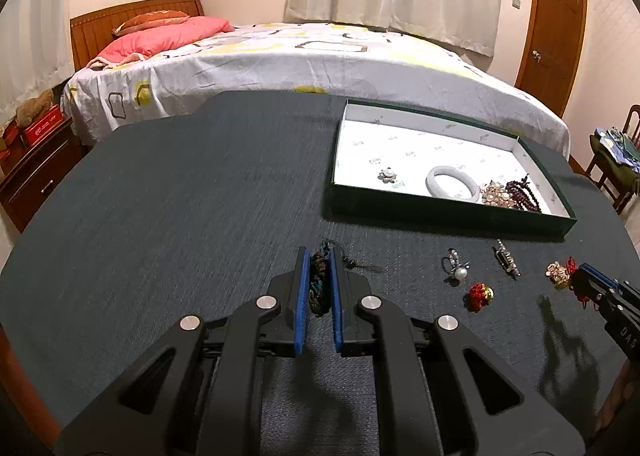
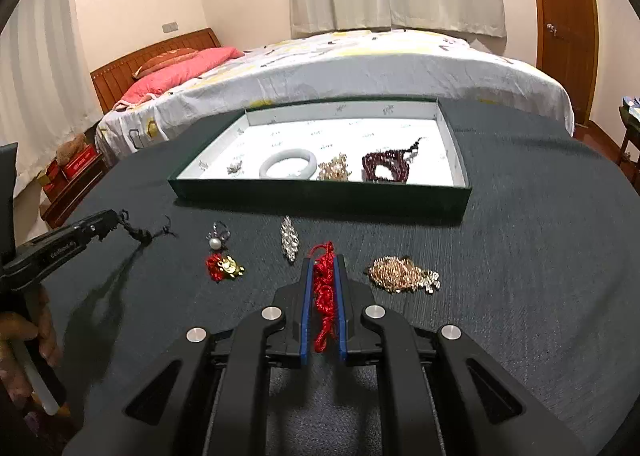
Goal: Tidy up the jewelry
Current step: 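Grasp the black beaded pendant with the left tool while the right tool grasps the red tassel, then carry the black pendant and red tassel into the box and open both tools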
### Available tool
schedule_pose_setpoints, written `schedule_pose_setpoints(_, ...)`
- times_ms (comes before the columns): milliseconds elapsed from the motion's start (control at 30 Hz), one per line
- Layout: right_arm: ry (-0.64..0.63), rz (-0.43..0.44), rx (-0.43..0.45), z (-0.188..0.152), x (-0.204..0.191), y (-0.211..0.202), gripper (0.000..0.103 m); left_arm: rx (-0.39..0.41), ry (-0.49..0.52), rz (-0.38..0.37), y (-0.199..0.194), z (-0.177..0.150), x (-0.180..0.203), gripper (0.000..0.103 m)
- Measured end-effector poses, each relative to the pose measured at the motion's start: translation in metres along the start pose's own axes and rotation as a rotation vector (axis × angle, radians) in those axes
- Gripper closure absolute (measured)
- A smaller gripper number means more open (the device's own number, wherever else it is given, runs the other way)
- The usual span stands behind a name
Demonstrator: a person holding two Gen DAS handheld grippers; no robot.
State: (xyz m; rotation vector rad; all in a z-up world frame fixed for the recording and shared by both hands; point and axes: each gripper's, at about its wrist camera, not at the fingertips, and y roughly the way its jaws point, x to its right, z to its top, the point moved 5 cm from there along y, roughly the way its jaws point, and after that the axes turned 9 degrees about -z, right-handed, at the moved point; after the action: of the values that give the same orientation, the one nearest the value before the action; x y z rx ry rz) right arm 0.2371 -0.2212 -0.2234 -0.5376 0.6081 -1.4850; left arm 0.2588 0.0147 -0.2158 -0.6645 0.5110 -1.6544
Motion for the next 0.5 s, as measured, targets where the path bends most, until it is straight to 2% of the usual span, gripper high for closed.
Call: schedule_pose_setpoints(500,0.002,0.018,0.060,0.017,-0.002,-0.017,0.093,0.053,0.016,-0.025,-0.020,0.016,0.010,0.093)
